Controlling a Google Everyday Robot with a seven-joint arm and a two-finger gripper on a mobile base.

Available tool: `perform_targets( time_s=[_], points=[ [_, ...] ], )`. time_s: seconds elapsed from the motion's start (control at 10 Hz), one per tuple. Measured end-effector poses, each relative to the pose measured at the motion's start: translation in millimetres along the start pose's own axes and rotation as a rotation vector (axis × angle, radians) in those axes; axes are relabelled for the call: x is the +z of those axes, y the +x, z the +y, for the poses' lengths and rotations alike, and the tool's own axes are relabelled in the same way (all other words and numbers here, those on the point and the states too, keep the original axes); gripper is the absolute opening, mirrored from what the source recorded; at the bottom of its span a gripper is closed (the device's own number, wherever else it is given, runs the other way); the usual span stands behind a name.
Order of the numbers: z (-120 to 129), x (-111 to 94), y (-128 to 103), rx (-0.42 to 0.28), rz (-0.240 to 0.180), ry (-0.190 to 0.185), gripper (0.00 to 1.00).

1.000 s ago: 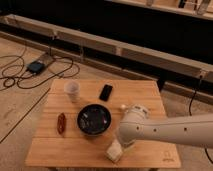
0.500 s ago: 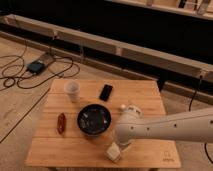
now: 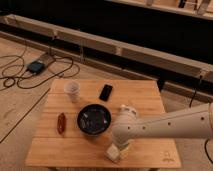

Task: Place the white sponge in the ceramic bowl

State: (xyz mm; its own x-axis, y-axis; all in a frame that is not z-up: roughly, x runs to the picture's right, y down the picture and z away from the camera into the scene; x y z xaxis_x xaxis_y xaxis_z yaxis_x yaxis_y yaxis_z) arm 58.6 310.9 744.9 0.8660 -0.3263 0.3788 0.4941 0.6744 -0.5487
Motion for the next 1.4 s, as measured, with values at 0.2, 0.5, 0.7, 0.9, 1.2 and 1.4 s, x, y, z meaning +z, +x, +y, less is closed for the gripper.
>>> perform_targets(
  time_s=[0.2,0.5,0.7,0.9,1.2,1.4],
  points=[
    [1.1,5.9,-0.9,0.012,0.003,-0.01,0.59],
    [-0.8,7.6,3.4,0.055,0.004,-0.022,0.29],
    [0.6,5.6,13.4,0.101,0.018,-0.05,0.11],
    [-3.5,-3.3,30.1,0.163,0.034,-0.063,0.0],
    [-32.5,-46.2,52.0,0.208,0.052,0.008,0.0],
    [-50.4,-74.9,61.2,0.209,0.078,0.065,0.0]
  ],
)
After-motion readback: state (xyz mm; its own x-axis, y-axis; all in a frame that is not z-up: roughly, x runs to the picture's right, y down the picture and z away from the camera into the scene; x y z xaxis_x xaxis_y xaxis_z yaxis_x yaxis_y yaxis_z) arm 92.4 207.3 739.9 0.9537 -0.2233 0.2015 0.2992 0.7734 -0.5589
